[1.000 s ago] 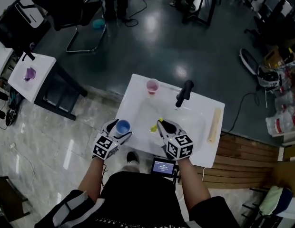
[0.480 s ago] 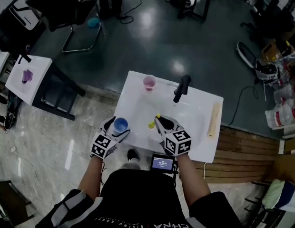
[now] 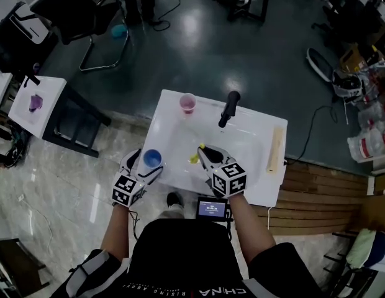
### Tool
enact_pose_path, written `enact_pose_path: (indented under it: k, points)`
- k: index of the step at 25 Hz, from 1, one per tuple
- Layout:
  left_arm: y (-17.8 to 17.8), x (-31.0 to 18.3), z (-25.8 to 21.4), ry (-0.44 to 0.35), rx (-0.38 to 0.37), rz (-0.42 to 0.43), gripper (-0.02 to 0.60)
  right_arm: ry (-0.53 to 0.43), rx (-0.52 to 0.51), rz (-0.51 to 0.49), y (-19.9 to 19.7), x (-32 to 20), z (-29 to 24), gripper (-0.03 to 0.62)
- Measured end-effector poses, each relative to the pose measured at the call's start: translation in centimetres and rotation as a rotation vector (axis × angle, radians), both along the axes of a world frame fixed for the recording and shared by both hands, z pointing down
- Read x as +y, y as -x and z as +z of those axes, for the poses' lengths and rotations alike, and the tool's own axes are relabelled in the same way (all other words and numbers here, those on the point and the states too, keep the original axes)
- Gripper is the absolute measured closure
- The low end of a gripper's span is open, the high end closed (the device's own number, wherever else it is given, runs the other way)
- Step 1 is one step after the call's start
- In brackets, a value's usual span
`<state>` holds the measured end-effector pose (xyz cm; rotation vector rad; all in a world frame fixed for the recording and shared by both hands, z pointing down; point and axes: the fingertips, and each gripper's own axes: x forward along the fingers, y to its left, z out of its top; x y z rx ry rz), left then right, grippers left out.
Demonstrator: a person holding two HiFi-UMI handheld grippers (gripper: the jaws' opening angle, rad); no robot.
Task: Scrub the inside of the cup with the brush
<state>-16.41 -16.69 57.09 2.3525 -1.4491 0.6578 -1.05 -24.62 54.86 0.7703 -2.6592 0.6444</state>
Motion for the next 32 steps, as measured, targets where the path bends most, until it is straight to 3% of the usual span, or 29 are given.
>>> enact_pose_path:
  k: [7,16,19,20,27,32]
  points:
    - [-1.9,0.1,-4.2,-0.108,-0.061,-0.042,0.176,-0.006,-0.028,-0.008,-2.5,0.2,-0.6,0.554]
    - [-9.1,0.1,-7.4,-0.206,-0.075,-0.004,0.442,-0.031,-0.057,0.009,-8.2,0.6,-1.6,0.554]
    - [-12.4,0.9,-6.7,-0.187,-0.052,0.027,0.56,-0.044,-0.062,0.015,-10.4,1.1,-1.9,0.554]
    - [-13.5,1.1,-6.4,-0.175,-0.037,0.036,0.574,-0.049,-0.064,0.015,-11.1,1.3,-2.1,0.554]
    - [-19.6,3.9,-4.2,-0.063,0.187,0.046,0.575,-0.068,-0.087,0.032,-15.6,2.8,-3.2,0.554]
    - [-22.8,6.3,-2.0,0.011,0.168,0.152,0.576,-0.073,-0.112,0.111,-18.1,4.8,-4.0,0.554]
